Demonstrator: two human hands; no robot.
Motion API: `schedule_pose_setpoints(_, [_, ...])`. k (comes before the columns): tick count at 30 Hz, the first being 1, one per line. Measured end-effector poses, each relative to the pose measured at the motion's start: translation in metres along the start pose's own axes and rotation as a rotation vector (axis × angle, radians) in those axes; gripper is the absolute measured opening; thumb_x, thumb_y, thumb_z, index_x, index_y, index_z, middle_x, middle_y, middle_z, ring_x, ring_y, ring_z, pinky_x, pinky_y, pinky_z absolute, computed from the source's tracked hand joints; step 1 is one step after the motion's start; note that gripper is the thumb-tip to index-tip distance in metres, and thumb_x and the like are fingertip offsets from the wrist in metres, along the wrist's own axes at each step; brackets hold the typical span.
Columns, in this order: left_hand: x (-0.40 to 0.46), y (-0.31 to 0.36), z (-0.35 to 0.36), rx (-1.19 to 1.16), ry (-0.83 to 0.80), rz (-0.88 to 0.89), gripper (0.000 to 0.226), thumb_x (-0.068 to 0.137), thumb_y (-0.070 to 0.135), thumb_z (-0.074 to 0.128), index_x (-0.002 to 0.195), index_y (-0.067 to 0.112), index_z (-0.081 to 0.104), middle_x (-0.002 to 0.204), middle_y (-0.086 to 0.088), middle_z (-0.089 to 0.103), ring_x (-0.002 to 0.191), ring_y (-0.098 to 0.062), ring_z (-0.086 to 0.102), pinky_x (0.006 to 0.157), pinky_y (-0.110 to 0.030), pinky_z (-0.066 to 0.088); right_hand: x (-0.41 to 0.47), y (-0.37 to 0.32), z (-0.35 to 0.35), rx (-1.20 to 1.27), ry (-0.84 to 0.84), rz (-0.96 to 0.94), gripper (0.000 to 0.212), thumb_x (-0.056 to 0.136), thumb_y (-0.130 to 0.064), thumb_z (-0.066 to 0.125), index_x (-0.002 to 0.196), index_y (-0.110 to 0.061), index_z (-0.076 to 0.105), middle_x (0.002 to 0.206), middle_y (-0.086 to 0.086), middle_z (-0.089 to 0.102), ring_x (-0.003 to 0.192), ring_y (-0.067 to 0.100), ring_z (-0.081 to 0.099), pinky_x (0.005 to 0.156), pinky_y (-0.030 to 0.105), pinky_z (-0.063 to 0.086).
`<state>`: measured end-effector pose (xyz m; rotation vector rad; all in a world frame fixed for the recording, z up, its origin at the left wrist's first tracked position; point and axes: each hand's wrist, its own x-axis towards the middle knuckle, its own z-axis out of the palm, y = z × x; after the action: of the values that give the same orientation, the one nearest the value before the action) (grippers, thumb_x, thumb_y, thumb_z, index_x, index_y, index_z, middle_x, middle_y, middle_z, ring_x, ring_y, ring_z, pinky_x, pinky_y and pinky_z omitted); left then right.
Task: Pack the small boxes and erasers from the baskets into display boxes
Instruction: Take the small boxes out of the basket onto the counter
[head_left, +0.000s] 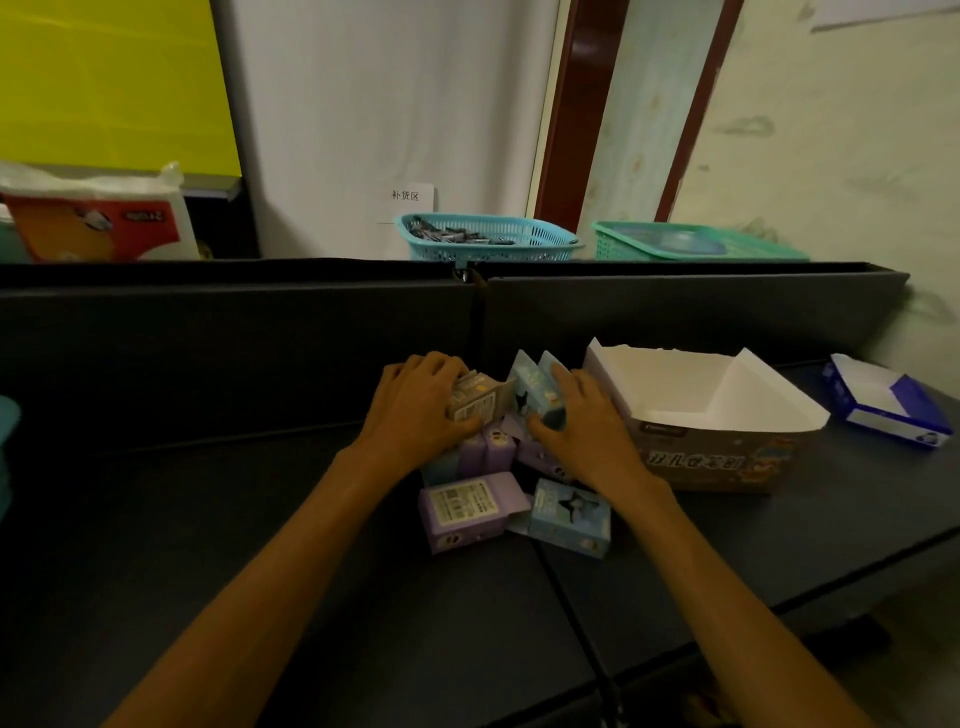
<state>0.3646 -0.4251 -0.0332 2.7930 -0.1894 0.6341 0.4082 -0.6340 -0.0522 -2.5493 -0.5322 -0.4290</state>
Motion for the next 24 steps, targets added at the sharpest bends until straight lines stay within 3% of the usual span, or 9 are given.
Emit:
schedule_pose_setpoints(4, [0.001, 0.006, -0.002, 0.077, -0.036, -0.005, 0.06, 0.079, 0.056, 0.059, 0.129, 0.025, 0.047, 0.132, 0.003, 0.048, 0.12, -0.019, 0.042, 0.101, -0.041, 0.031, 0.006, -0.001, -0.009, -0.01, -0.054, -0.038, 0.072, 0.088, -0.039, 0.061, 0.148, -0.019, 0.026, 0.147, 0.006, 0.03, 0.133, 0.024, 0.031, 0.105, 0.032, 0.032])
schedule_pose_setpoints(8, [-0.007, 0.014, -0.015, 0.025, -0.04, -0.018, 0.068, 0.078, 0.057, 0.061, 0.136, 0.026, 0.043, 0.135, 0.004, 0.046, 0.121, -0.018, 0.041, 0.1, -0.039, 0.035, 0.005, 0.0, -0.02, 0.036, -0.028, -0.119, 0.071, 0.087, -0.038, 0.064, 0.146, -0.014, 0.033, 0.149, 0.007, 0.033, 0.136, 0.024, 0.031, 0.111, 0.037, 0.03])
schedule_pose_setpoints(11, [-0.019, 0.021, -0.029, -0.035, -0.038, -0.038, 0.069, 0.079, 0.049, 0.065, 0.139, 0.026, 0.039, 0.139, 0.004, 0.042, 0.124, -0.017, 0.039, 0.1, -0.037, 0.037, 0.002, -0.005, -0.032, 0.114, -0.019, -0.207, 0.06, 0.086, -0.029, 0.067, 0.139, -0.012, 0.043, 0.142, 0.007, 0.043, 0.128, 0.023, 0.04, 0.107, 0.033, 0.034])
schedule_pose_setpoints(20, [-0.075, 0.035, -0.06, 0.029, -0.038, -0.218, 0.071, 0.082, 0.043, 0.065, 0.143, 0.028, 0.031, 0.145, 0.003, 0.035, 0.13, -0.016, 0.035, 0.102, -0.038, 0.038, -0.029, -0.025, -0.039, 0.245, -0.101, -0.395, 0.043, 0.087, -0.025, 0.065, 0.128, -0.018, 0.053, 0.126, 0.003, 0.056, 0.117, 0.017, 0.049, 0.1, 0.031, 0.04])
schedule_pose_setpoints(24, [-0.109, 0.038, -0.068, 0.051, -0.034, -0.326, 0.07, 0.083, 0.042, 0.064, 0.143, 0.031, 0.03, 0.145, 0.002, 0.034, 0.131, -0.019, 0.034, 0.103, -0.04, 0.037, -0.044, -0.041, -0.034, 0.275, -0.152, -0.437, 0.048, 0.087, -0.027, 0.064, 0.132, -0.02, 0.05, 0.127, 0.002, 0.055, 0.117, 0.016, 0.049, 0.101, 0.033, 0.041])
